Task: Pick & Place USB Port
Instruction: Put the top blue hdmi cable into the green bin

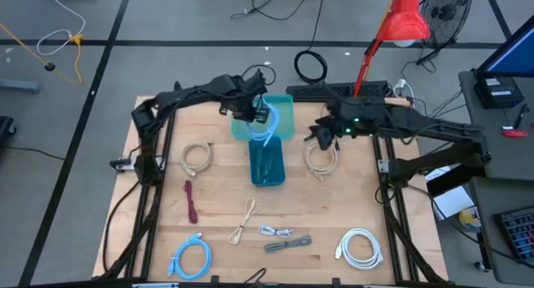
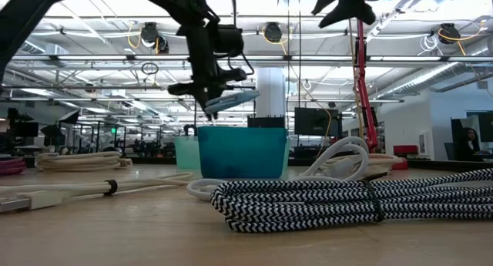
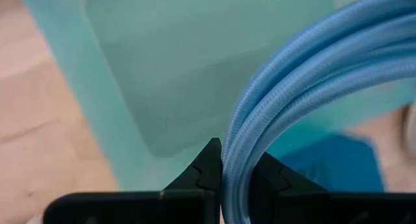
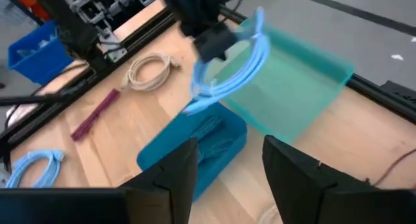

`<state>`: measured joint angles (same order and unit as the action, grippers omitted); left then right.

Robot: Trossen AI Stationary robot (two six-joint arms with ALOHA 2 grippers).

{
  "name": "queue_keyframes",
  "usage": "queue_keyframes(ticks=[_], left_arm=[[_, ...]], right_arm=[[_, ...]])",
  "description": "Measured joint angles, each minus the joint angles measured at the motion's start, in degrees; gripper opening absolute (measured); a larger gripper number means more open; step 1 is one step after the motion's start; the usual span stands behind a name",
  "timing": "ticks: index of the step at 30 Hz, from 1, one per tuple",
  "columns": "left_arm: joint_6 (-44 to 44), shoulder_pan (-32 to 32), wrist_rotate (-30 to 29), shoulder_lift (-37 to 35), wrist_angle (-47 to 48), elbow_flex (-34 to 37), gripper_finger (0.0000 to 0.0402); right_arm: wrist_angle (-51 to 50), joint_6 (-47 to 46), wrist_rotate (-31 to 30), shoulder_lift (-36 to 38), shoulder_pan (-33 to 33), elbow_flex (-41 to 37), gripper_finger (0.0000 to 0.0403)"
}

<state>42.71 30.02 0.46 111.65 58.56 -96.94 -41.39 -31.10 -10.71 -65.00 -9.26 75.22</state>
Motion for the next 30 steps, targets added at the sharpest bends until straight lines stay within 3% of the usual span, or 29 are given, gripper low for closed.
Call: queue_keyframes(ticks=[5, 13, 30], left_arm=[[1.4, 0.5, -1.0, 6.5, 1.1, -10.5, 0.0036], [-0.8, 0.3, -0.5, 18.1, 11.1, -26.1, 0.0036], [-2.0, 1.4, -3.8, 19.0, 10.6, -25.7, 0.0036]], right_arm=[[-2.8, 2.1, 0.0, 2.3, 0.5, 0.0, 0.0159], [-4.6, 5.3, 0.1, 2.6, 3.1, 0.0, 0.0159], [-5.2, 7.4, 0.2, 2.6, 5.3, 0.0, 0.0157]])
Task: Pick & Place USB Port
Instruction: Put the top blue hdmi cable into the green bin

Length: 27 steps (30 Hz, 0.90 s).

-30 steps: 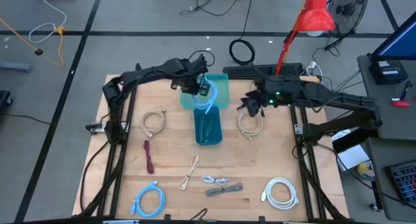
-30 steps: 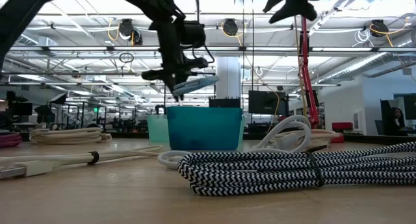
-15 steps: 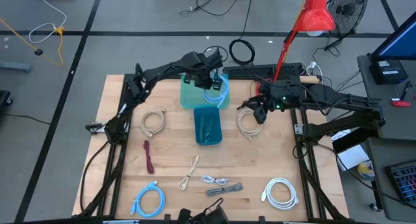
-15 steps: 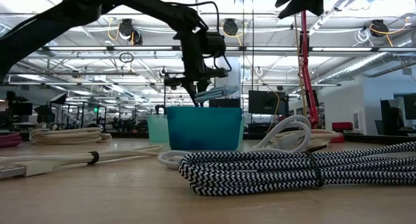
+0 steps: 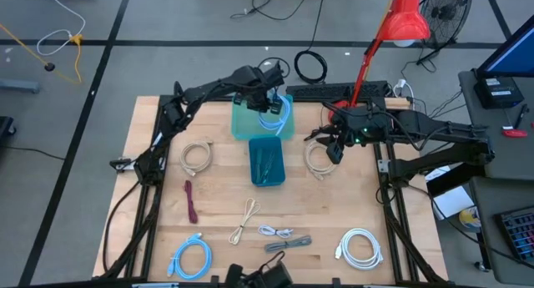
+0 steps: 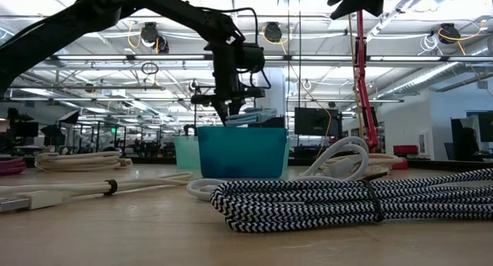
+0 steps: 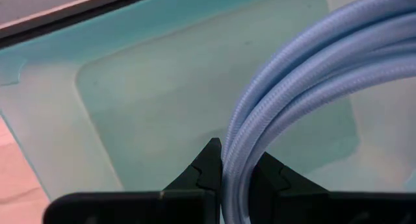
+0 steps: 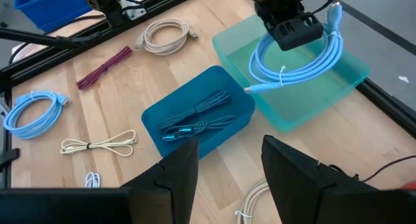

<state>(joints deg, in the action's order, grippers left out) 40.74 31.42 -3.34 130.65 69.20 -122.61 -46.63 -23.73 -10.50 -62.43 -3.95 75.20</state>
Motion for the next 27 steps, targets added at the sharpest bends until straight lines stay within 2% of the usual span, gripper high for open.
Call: queue_keyframes(ticks=[6, 19, 27], left_arm=[[0.3, -0.4, -0.9, 0.0, -2.9, 0.1, 0.0036], [1.7, -1.3, 0.2, 3.4, -1.9, 0.2, 0.0036], [1.4, -1.7, -1.7, 4.8, -3.0, 0.2, 0.0036]], right_arm=[[0.0, -0.2, 0.1, 0.0, 0.6, 0.0, 0.0157], [-0.3, -1.1, 0.1, 0.1, 1.5, 0.0, 0.0157], [-0.4, -1.3, 0.1, 0.1, 2.9, 0.0, 0.0157]])
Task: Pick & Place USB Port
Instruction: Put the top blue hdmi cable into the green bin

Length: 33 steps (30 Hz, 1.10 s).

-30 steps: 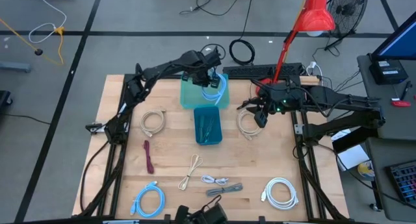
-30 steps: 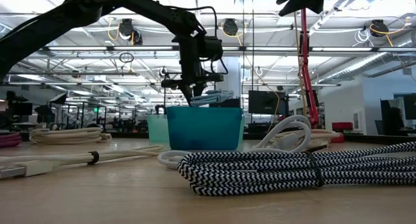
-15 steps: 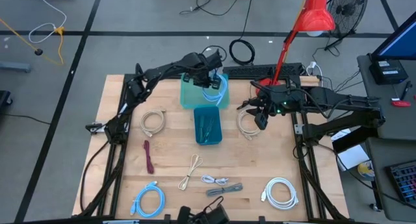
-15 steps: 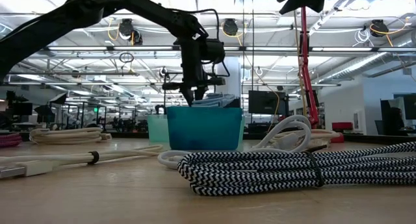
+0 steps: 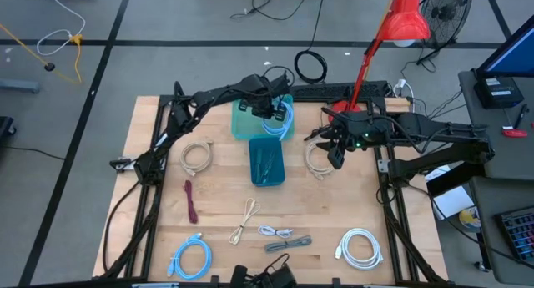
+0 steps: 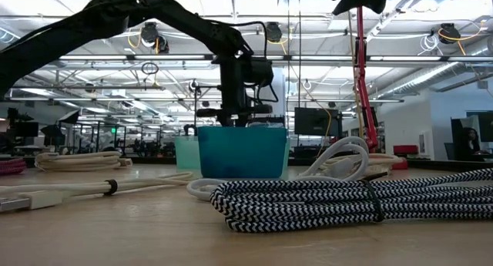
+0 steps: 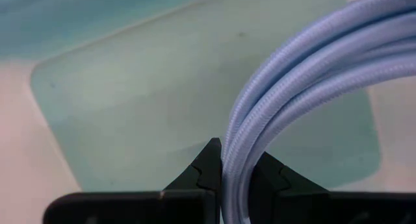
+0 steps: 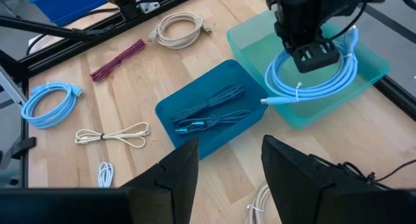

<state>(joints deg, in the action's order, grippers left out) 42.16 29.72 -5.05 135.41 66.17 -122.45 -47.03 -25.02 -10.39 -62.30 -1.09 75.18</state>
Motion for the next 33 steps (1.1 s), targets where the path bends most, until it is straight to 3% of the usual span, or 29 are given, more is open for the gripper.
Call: queue_keyframes(ticks=[15, 20, 33], left_arm=[[-0.3, 1.8, -0.6, 1.0, -3.0, 0.0, 0.0036], [-0.4, 1.3, 2.7, 4.1, -2.4, 0.0, 0.0035], [-1.2, 1.1, 0.5, 4.2, -2.5, -0.9, 0.0035]], right_arm=[[0.0, -0.5, 0.0, 0.0, 0.6, 0.0, 0.0145], [0.0, -0.4, -0.2, 0.0, 0.6, 0.0, 0.0143], [0.0, -0.3, -0.3, 0.0, 0.6, 0.0, 0.0141]])
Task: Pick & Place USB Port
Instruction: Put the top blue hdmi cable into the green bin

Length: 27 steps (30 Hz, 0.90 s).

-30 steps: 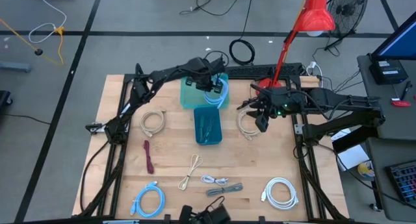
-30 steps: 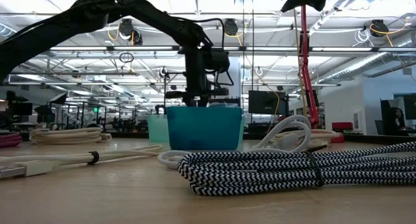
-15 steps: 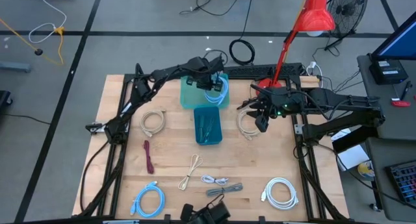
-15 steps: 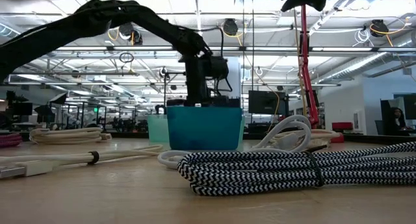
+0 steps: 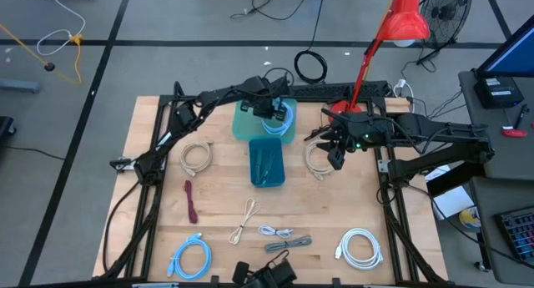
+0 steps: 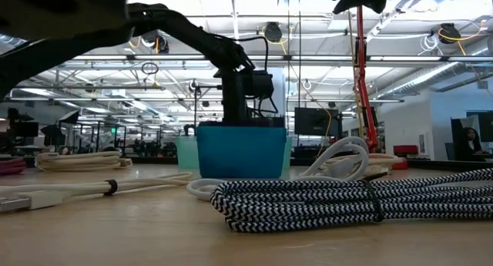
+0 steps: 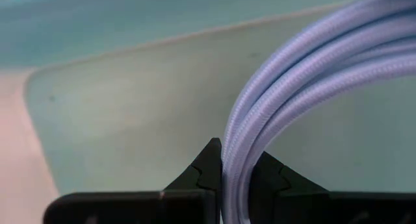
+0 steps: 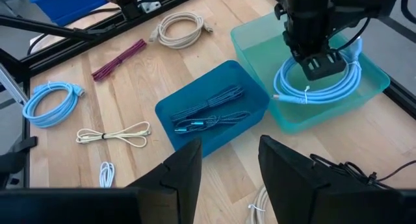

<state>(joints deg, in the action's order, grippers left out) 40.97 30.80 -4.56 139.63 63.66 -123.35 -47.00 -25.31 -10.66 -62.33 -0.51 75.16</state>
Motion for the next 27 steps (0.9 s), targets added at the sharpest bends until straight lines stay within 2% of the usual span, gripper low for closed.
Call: queue_keyframes(ticks=[6, 11, 15, 27], left_arm=[[-0.2, 0.1, 0.8, 0.0, 0.3, 0.0, 0.0042], [-0.1, 0.1, 0.2, 0.0, 0.4, 0.0, 0.0107], [-0.1, 0.1, 0.2, 0.0, 0.4, 0.0, 0.0137], [-1.5, 0.1, -1.6, -4.6, 3.4, 0.0, 0.0146]], right_arm=[[0.2, 0.1, -0.3, 0.0, 0.0, 0.0, 0.0141], [0.4, 0.0, -1.5, 0.0, 0.0, 0.0, 0.0141], [0.4, -0.1, -1.5, 0.0, 0.0, 0.0, 0.0141], [0.4, 0.0, -1.5, 0.0, 0.0, 0.0, 0.0141]])
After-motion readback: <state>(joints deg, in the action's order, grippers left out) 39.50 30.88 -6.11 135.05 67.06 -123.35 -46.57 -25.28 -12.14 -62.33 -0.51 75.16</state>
